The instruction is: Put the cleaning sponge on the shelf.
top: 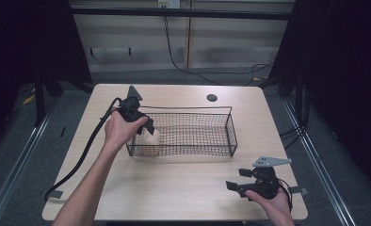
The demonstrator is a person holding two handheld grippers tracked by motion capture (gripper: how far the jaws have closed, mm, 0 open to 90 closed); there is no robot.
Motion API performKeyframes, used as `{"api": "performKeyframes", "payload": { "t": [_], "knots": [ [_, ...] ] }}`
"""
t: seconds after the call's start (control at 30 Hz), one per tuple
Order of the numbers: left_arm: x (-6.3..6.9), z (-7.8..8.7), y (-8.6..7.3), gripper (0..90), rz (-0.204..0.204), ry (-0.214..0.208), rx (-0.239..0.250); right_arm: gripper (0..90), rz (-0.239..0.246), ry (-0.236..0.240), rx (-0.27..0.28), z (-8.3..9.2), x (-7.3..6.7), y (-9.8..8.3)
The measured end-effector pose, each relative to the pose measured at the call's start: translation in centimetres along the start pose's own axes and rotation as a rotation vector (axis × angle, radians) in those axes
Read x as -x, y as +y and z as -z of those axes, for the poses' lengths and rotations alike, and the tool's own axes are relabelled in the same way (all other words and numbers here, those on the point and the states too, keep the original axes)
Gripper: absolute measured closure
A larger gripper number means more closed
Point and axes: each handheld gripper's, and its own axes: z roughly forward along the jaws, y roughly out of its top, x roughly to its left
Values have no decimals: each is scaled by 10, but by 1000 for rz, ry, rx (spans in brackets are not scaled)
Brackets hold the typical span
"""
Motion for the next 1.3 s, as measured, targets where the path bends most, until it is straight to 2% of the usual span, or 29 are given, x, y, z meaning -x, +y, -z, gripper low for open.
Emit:
{"api": "performKeyframes", "payload": {
  "t": [0.07, 0.1, 0.13, 0.17, 0.27, 0.37, 0.4, 0.53, 0.57, 0.6, 0.7, 0.83, 0.9, 1.03, 1.13, 1.2, 1.3],
  "knots": [
    [1, 3, -2, 204, -34, -17, 11, 191, 1, 0, 0, 0, 0, 0],
    [2, 5, -3, 205, -72, -27, 19, 191, 2, 0, 1, 0, 0, 0],
    [2, 8, -4, 206, -80, -41, 36, 191, 1, 0, 0, 0, 0, 0],
    [2, 10, -6, 201, -110, -56, 51, 191, 3, -1, 2, 0, 0, 0],
    [4, 17, -12, 180, -170, -68, 98, 191, 2, -2, 2, 0, 0, 0],
    [4, 22, -19, 171, -240, -158, 134, 191, 4, -1, 0, 0, 0, 0],
    [2, 24, -21, 171, -254, -170, 147, 191, 2, -1, -2, 0, 0, 0],
    [-4, 30, -26, 186, -268, -146, 172, 191, 2, -3, -1, 0, 0, 0],
    [-7, 32, -28, 210, -286, -150, 182, 191, 2, -3, 0, 0, 0, 0],
    [-8, 34, -31, 222, -284, -152, 194, 191, 3, -2, -1, 0, 0, 0],
    [-12, 37, -37, 221, -309, -157, 224, 191, 2, -4, -2, 0, 0, 0],
    [-22, 37, -46, 222, -315, -193, 258, 190, 0, -5, 0, 0, 0, 0],
    [-25, 38, -49, 222, -320, -185, 263, 190, 1, -4, 2, 0, 0, 0],
    [-27, 43, -59, 222, -337, -192, 314, 190, -5, -5, 1, 0, 1, 0],
    [-26, 47, -71, 223, -367, -169, 323, 189, -6, -6, 3, 0, 1, 0],
    [-29, 51, -80, 223, -385, -197, 341, 190, -5, -9, 5, 1, 1, 0],
    [-35, 58, -89, 194, -399, -191, 364, 189, -11, -10, 2, 1, 1, 0]
  ]
}}
